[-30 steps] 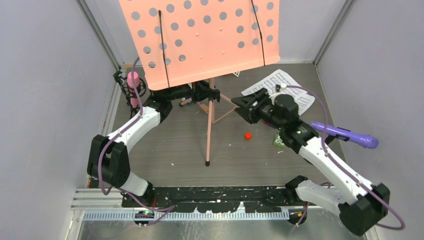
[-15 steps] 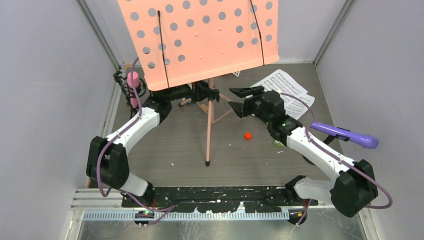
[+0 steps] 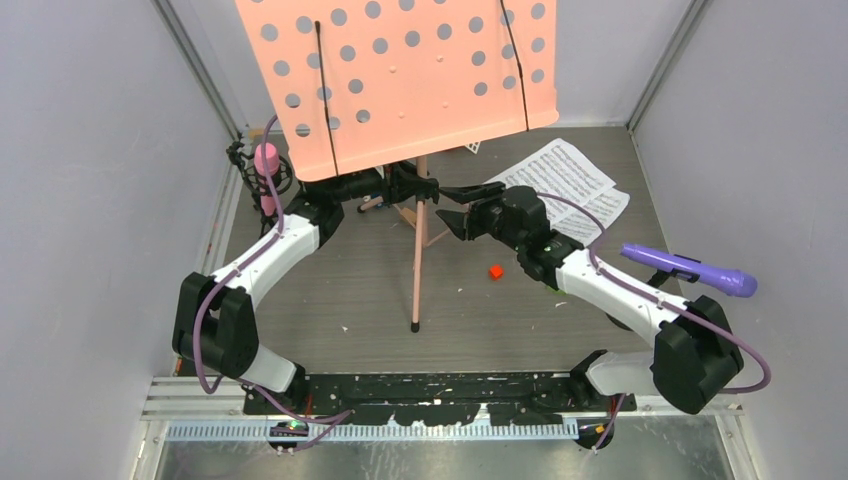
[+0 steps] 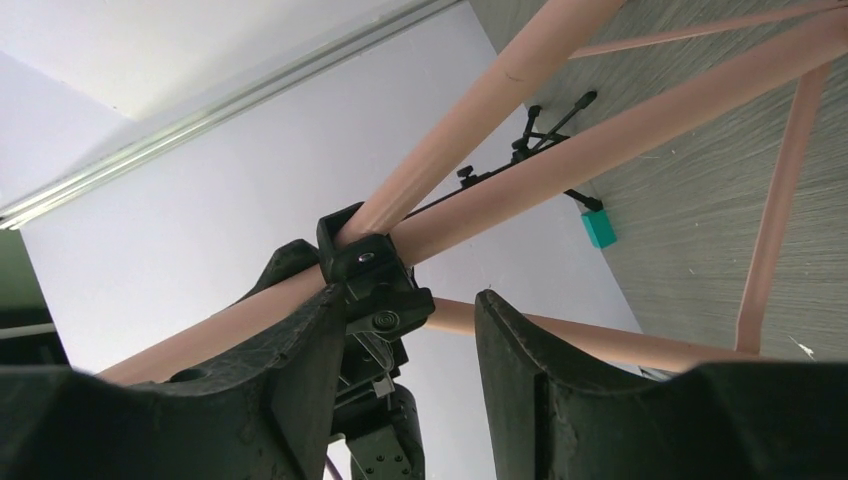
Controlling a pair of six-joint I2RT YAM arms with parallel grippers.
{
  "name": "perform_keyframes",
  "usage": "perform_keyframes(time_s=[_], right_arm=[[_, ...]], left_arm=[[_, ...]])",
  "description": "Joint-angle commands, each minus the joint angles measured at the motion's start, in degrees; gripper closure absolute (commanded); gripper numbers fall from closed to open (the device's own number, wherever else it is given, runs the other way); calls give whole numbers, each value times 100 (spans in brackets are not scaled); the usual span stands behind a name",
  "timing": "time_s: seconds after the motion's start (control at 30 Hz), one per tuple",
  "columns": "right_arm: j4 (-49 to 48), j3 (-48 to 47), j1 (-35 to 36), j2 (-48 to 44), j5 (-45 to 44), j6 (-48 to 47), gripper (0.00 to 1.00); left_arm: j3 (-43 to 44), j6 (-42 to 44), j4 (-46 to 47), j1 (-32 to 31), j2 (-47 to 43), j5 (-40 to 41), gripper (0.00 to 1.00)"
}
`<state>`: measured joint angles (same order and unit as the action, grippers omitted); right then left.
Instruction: Pack up the instrument practice props
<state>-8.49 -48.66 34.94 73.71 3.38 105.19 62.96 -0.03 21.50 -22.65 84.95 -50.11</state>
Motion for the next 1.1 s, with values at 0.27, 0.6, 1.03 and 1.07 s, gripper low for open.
perform_keyframes(time_s=[0.27, 0.6, 1.03, 1.07], right_arm=[[-567, -101, 119, 85, 62, 195, 55], [-741, -152, 160, 265, 234, 200, 62], [-884, -275, 171, 346, 212, 52, 80], [-882, -293, 176, 346, 203, 14, 81]], left_arm=[[-127, 283, -524, -46, 39, -53, 100], [-99, 267, -542, -47, 83, -78, 100], [-88, 256, -546, -46, 83, -106, 100], [-85, 258, -542, -52, 83, -108, 100]])
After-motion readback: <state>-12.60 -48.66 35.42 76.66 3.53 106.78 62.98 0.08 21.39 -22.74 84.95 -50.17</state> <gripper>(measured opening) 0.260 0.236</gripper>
